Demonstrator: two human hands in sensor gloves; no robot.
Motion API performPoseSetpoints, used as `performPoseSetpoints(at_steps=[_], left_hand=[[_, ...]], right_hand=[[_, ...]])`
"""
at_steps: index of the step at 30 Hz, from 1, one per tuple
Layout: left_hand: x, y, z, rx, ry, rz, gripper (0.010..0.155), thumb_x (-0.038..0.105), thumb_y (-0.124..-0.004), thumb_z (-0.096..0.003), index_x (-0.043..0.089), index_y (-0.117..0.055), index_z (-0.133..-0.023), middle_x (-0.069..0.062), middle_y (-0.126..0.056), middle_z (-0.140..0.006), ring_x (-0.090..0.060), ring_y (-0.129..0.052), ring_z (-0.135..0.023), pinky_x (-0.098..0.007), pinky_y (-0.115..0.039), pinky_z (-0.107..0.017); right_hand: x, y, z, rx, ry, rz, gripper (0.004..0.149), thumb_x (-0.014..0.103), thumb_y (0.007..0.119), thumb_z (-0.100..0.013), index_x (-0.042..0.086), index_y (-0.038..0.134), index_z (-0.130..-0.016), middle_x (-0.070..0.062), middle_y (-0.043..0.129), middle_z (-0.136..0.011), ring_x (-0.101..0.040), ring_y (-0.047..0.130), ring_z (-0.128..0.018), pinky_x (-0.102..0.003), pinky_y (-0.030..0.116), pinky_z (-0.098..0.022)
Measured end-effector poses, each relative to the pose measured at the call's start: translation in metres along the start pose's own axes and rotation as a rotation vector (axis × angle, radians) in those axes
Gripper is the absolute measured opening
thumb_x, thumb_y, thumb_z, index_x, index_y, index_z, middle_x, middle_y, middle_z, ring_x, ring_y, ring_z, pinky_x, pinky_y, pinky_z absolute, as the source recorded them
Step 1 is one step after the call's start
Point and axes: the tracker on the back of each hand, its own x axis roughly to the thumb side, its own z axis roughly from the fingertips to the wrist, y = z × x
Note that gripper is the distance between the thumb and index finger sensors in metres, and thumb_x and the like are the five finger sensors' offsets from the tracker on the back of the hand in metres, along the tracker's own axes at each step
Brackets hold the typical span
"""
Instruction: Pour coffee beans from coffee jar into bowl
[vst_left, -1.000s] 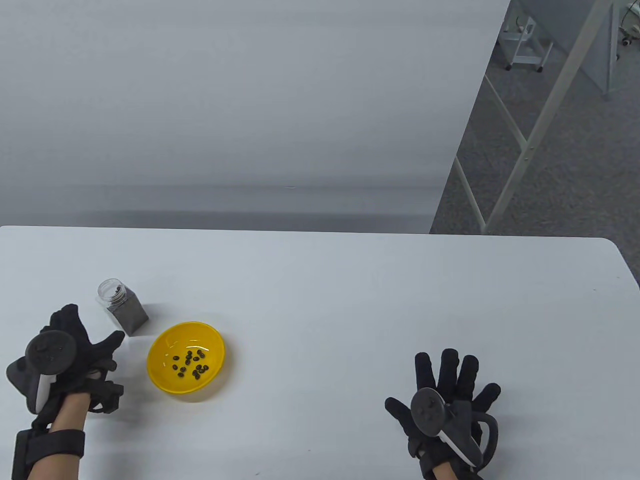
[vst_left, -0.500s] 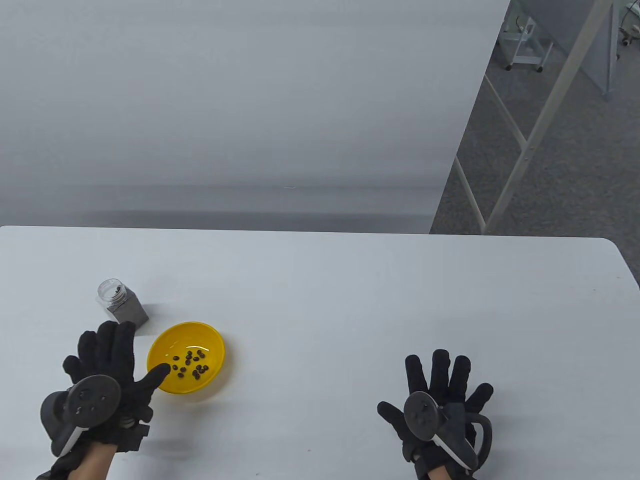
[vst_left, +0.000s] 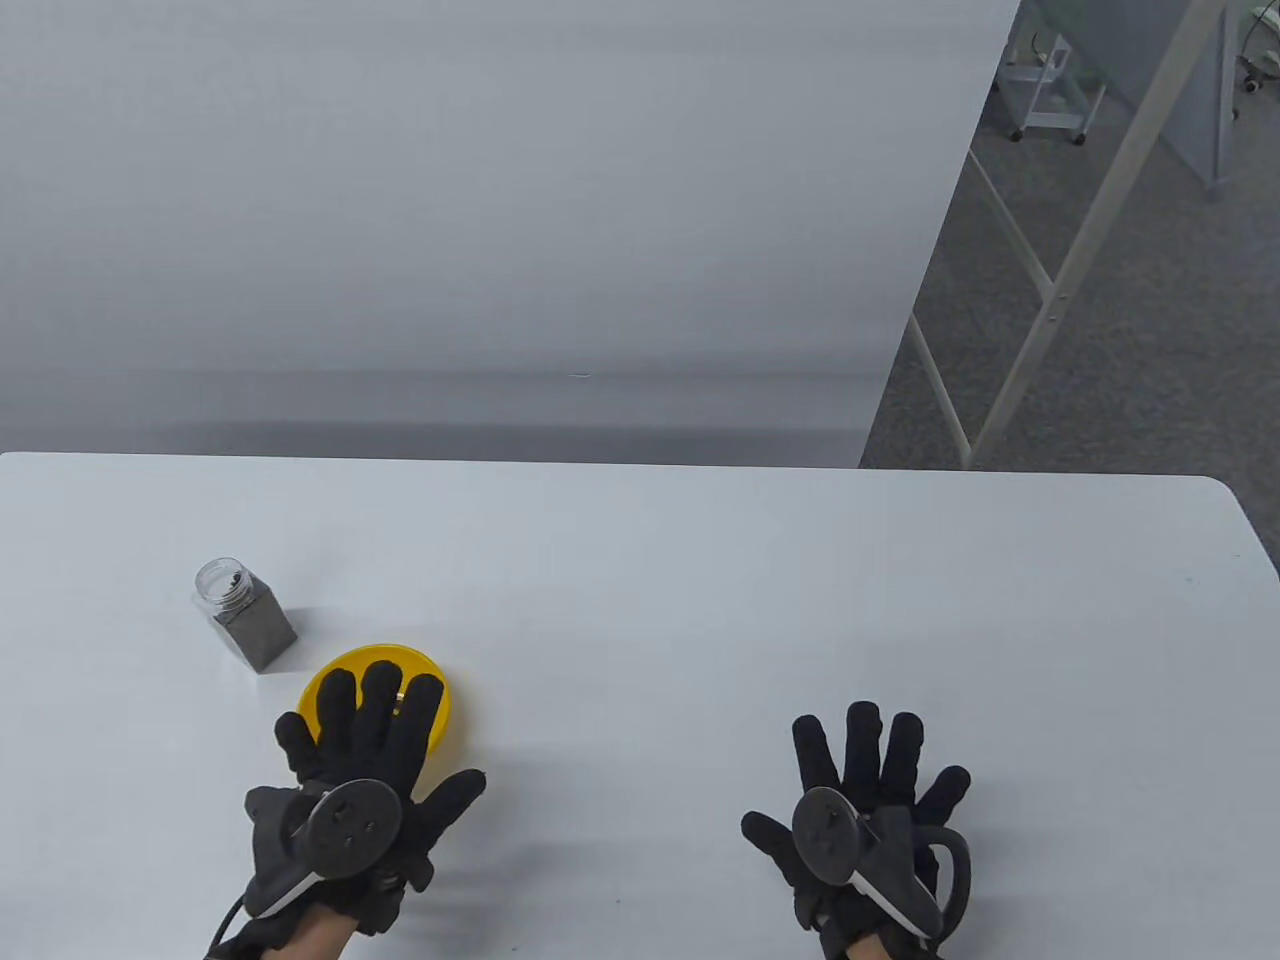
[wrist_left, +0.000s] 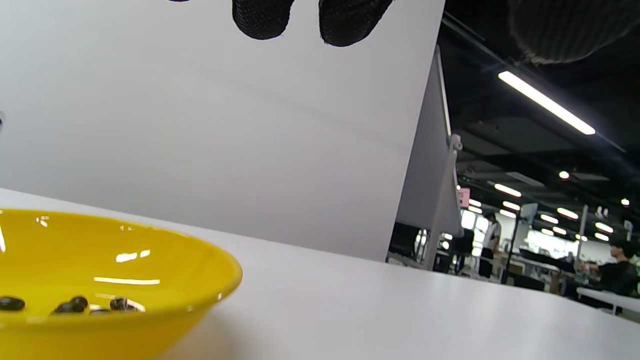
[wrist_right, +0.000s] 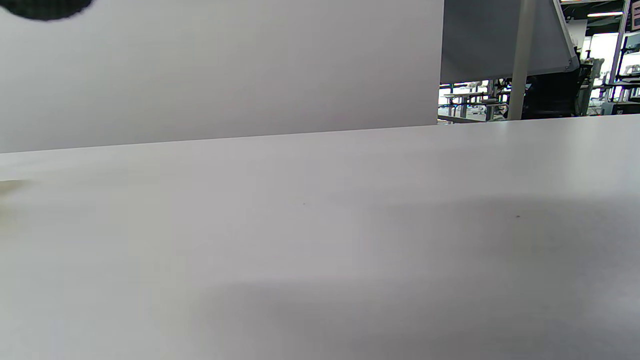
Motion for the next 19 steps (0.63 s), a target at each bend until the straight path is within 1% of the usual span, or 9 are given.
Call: performPoseSetpoints(at_steps=[4,9,13,19], left_hand=[[0.008,-0.014,-0.001,-0.040,-0.026,-0.064,0.097,0.084,-0.059,-0.0376,0.022,-0.045,-0.110,-0.023,-0.036,-0.112,-0.066,-0.031,-0.096,-0.088,-0.023,-0.045],[0.007,-0.023,-0.004,-0.084,-0.009,-0.123,0.100,0.089,-0.054,-0.0361,0.024,-0.042,-0.111,-0.023,-0.031,-0.113,-0.066,-0.025,-0.096,-0.090,-0.019,-0.042],[0.005,-0.026,-0.001,-0.116,0.008,-0.068,0.101,0.090,-0.053,-0.0349,0.024,-0.043,-0.111,-0.023,-0.028,-0.113,-0.067,-0.021,-0.095,-0.090,-0.018,-0.041],[0.000,-0.033,-0.004,-0.146,0.012,-0.082,0.101,0.091,-0.052,-0.0349,0.026,-0.041,-0.111,-0.023,-0.027,-0.114,-0.067,-0.020,-0.094,-0.090,-0.019,-0.041]], right_hand=[[0.005,0.002,-0.004,0.001,-0.011,0.006,0.095,0.083,0.055,-0.034,0.037,0.000,-0.097,-0.018,-0.016,-0.102,-0.056,-0.011,-0.091,-0.085,0.001,-0.044],[0.012,0.007,-0.007,0.014,-0.037,0.049,0.095,0.083,0.054,-0.034,0.036,0.000,-0.097,-0.019,-0.016,-0.102,-0.057,-0.010,-0.091,-0.085,0.001,-0.044],[0.016,0.014,-0.009,0.047,-0.045,0.065,0.095,0.084,0.053,-0.035,0.036,0.000,-0.097,-0.019,-0.017,-0.102,-0.057,-0.010,-0.090,-0.085,0.002,-0.044],[0.019,0.018,-0.012,0.064,-0.055,0.078,0.095,0.084,0.053,-0.035,0.036,-0.001,-0.097,-0.019,-0.017,-0.102,-0.057,-0.011,-0.090,-0.085,0.002,-0.044]])
